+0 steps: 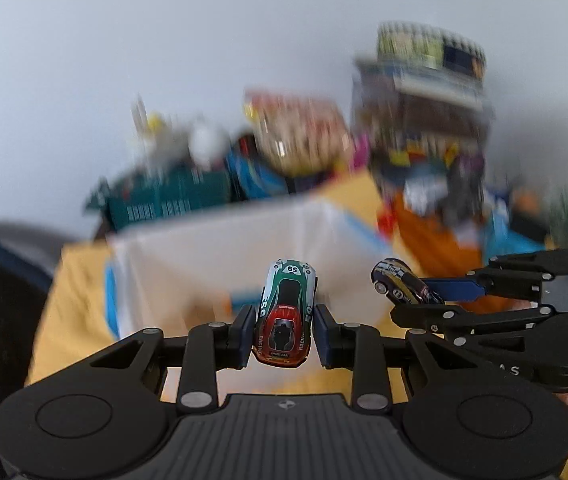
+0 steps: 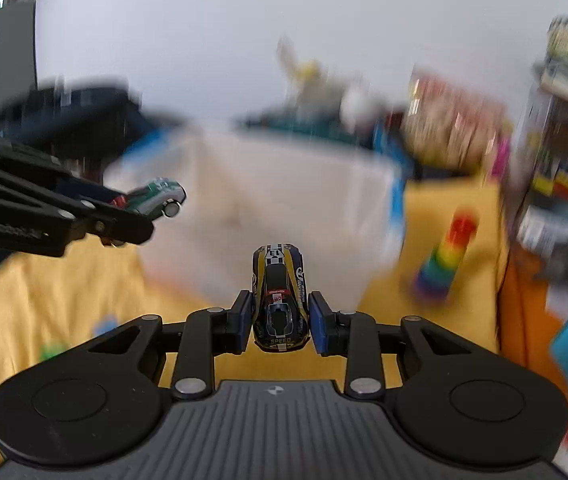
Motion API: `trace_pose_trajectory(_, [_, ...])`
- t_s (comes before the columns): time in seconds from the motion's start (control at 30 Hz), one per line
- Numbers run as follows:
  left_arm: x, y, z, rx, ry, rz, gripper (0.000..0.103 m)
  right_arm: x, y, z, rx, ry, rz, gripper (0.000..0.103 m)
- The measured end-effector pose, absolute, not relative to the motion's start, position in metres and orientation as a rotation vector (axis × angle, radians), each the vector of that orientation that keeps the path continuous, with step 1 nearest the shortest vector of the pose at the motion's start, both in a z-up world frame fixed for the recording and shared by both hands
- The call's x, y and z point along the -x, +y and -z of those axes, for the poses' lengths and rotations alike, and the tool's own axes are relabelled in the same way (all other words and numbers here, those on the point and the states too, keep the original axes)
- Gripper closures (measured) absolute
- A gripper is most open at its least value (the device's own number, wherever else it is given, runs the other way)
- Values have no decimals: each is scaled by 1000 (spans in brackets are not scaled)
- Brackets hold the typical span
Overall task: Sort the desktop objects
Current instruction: 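Carry both cars over the white bin and open both grippers, then grasp the green patterned piece with the left gripper while the right grasps the red brick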
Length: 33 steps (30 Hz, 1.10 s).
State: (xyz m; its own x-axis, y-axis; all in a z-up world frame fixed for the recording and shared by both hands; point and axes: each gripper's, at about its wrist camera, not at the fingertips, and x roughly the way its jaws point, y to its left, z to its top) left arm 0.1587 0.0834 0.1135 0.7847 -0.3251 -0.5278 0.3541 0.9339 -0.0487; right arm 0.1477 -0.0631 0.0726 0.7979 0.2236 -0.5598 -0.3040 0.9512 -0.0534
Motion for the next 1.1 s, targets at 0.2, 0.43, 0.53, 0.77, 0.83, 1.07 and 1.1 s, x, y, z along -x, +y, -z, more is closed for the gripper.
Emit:
trace_pose_trajectory(0.2, [-212, 78, -142, -79, 491, 298, 69, -198, -60, -126, 75, 457, -272, 70])
trace_pose_trajectory(0.43, [-279, 80, -85, -100, 675, 187, 68, -261, -45, -82, 1, 641, -224, 69])
trace_pose_trajectory(0.53, [-287, 88, -68, -23, 754, 186, 59, -265, -44, -65, 9, 681, -205, 67])
trace_pose_trajectory(0.77, [-259, 90, -93, -28, 672, 215, 44, -255, -56, -74, -17, 656, -192, 61])
trace_pose_trajectory(0.83, [-243, 92, -107, -10, 629, 228, 40, -250, -58, -81, -26, 633, -198, 58])
trace_pose_trajectory(1.07, [-171, 101, -108, -20, 577, 235, 29, -201, -71, -93, -19, 581, -279, 44])
trace_pose_trajectory(1.1, [-157, 104, -100, -21, 583, 217, 29, -193, -72, -89, -5, 589, -294, 44])
